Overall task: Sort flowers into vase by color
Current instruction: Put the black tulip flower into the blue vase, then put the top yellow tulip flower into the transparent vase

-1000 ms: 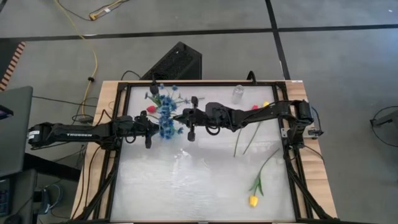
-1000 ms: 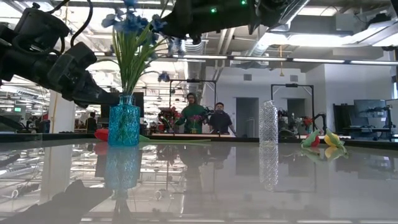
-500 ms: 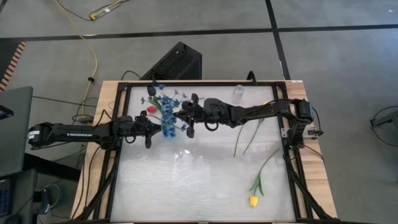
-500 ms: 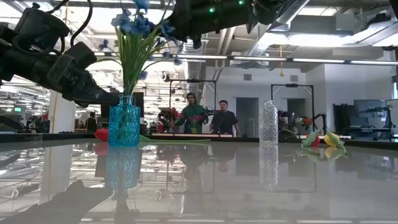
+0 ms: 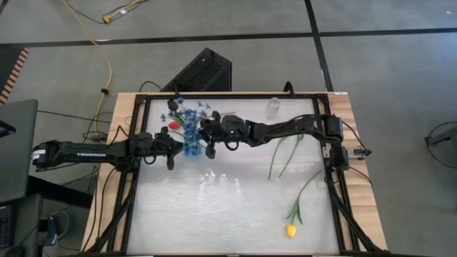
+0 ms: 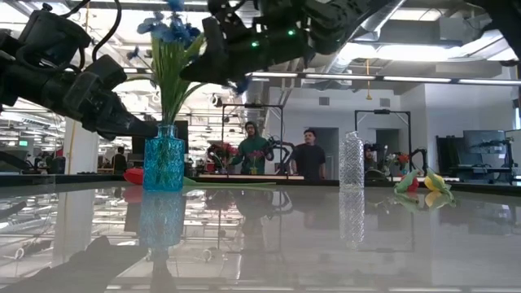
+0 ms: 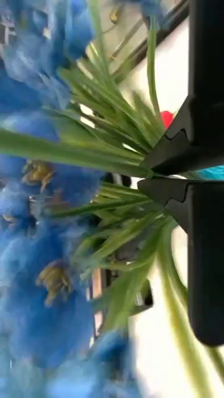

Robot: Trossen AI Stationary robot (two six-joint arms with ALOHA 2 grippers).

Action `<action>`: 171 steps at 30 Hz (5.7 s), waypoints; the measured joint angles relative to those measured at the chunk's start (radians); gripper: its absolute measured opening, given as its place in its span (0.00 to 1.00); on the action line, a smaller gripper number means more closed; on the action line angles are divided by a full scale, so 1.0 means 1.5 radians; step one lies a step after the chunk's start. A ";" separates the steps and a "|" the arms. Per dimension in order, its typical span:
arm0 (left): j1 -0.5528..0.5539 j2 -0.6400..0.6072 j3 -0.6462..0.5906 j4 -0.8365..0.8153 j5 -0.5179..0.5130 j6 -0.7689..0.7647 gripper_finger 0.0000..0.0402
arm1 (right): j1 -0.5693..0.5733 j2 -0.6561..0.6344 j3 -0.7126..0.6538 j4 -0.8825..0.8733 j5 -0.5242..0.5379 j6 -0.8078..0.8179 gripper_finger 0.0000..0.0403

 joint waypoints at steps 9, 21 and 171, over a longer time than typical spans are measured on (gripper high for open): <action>0.000 0.008 0.000 0.001 -0.005 0.006 0.10 | 0.001 0.025 0.060 -0.107 -0.002 -0.003 0.29; 0.000 0.005 0.000 0.002 -0.013 0.011 0.10 | -0.001 -0.064 0.116 -0.388 -0.001 -0.035 0.63; -0.261 -0.389 0.009 -0.176 -0.206 -0.084 0.19 | -0.338 -0.625 -0.571 0.274 0.301 -0.120 0.04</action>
